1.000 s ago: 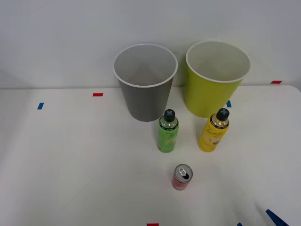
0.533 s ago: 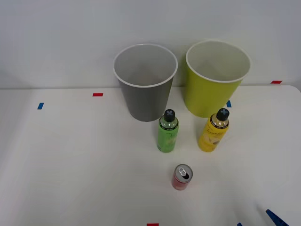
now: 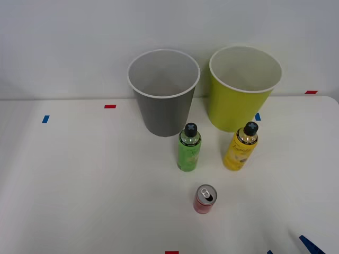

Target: Put cans in the gray bin, plastic bottles in the light green bin

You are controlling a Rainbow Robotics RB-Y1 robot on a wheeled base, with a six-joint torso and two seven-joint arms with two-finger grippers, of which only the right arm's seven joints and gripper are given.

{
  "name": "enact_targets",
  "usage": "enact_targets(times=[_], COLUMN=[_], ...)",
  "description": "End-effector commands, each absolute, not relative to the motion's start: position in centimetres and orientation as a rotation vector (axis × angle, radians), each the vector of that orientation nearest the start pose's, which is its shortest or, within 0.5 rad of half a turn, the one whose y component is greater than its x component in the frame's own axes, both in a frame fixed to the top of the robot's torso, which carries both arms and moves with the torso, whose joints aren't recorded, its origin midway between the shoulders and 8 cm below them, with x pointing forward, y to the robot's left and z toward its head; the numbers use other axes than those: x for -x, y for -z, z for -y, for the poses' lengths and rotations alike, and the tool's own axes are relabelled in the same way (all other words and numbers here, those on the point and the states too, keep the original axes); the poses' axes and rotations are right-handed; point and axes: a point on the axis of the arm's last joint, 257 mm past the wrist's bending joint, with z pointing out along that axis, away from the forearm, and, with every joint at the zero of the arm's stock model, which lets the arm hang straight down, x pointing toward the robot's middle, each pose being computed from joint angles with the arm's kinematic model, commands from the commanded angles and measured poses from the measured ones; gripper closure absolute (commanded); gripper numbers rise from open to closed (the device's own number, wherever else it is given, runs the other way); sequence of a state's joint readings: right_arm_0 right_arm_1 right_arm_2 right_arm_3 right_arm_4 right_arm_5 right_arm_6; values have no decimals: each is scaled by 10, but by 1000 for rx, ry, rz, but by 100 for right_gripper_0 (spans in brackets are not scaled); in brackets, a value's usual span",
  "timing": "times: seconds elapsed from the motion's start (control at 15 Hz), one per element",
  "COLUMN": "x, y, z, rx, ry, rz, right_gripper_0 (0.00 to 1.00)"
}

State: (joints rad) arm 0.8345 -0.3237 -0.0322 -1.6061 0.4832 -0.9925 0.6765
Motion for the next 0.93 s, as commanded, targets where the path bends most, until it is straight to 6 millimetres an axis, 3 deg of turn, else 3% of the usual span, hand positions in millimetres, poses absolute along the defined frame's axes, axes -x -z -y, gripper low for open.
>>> enact_targets(times=[0.07, 0.93], x=[-211, -211], y=[309, 309], z=[267, 267], rx=[122, 122], ry=[-479, -479], rz=[-1592, -1592], right_gripper_0=[0, 0])
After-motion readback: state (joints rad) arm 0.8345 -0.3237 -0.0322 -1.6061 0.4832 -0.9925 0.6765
